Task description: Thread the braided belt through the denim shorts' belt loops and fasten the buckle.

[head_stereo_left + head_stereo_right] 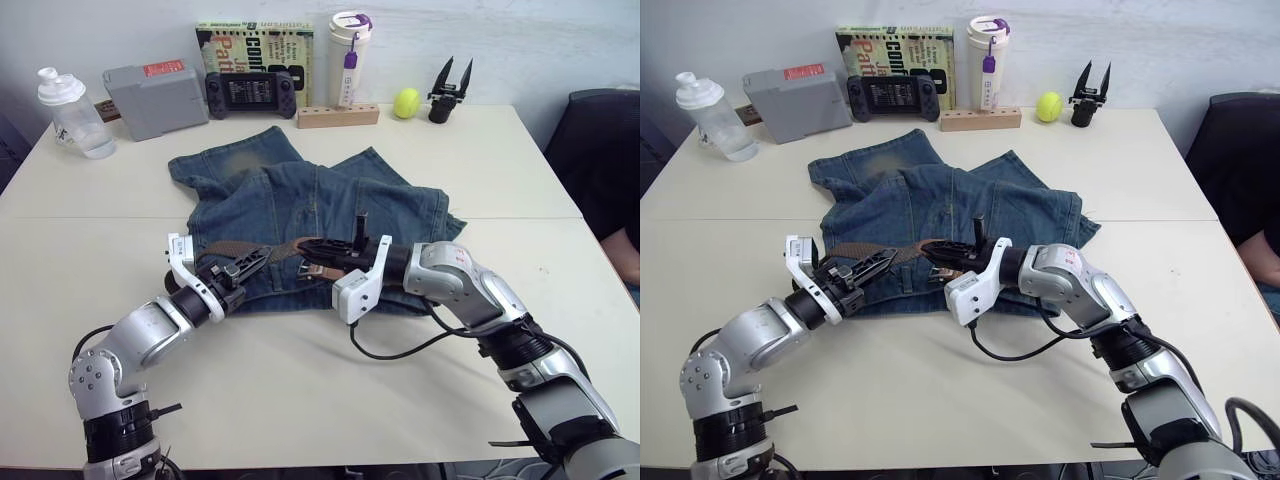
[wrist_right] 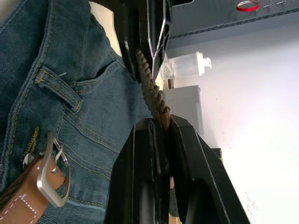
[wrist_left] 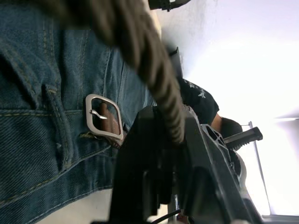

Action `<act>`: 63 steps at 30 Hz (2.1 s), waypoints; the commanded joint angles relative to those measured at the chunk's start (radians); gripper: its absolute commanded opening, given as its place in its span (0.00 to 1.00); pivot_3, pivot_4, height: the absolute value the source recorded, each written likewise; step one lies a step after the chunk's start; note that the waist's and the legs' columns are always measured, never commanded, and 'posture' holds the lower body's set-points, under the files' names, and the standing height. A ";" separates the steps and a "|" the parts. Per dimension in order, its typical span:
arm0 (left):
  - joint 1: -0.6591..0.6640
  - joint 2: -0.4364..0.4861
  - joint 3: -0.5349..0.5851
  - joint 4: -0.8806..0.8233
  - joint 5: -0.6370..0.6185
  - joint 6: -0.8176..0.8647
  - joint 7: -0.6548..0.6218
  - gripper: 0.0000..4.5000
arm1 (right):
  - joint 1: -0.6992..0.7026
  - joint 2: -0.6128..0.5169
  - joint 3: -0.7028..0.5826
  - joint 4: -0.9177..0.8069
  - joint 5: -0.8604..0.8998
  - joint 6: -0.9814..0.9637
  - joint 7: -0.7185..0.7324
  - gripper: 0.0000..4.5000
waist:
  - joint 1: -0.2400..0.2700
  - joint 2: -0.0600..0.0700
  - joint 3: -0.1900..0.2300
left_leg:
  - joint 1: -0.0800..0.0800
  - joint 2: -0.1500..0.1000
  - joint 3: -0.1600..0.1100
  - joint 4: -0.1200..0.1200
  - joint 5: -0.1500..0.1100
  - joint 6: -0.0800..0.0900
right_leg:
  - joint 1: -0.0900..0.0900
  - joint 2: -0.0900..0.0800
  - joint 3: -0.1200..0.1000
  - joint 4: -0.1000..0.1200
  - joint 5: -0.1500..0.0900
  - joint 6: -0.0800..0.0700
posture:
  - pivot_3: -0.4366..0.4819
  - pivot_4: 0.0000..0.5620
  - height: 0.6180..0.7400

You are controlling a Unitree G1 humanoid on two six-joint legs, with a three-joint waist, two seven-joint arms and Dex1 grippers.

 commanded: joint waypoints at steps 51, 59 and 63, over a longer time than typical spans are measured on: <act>0.134 0.160 0.039 -0.133 -0.008 -0.192 0.263 0.00 | -0.133 -0.311 -0.252 -0.494 1.115 1.375 0.571 0.99 | 0.001 0.001 0.001 | -0.001 -0.001 -0.001 -0.012 -0.003 0.005 | 0.000 -0.002 -0.003 -0.013 0.002 0.001 | 0.48 0.27 0.61; 0.164 0.191 -0.044 -0.189 -0.008 -0.202 0.303 0.00 | -0.134 -0.309 -0.242 -0.480 1.078 1.358 0.576 0.99 | 0.000 0.001 0.001 | -0.001 -0.001 -0.001 -0.013 -0.003 0.004 | 0.001 -0.002 -0.002 -0.016 0.002 0.001 | 0.48 0.27 0.61; 0.177 0.268 -0.074 -0.196 -0.008 -0.200 0.301 0.00 | -0.131 -0.312 -0.241 -0.478 1.065 1.357 0.577 0.99 | 0.000 0.001 0.001 | -0.001 -0.001 -0.001 -0.013 -0.003 0.004 | 0.001 -0.002 -0.003 -0.016 0.002 0.001 | 0.48 0.27 0.61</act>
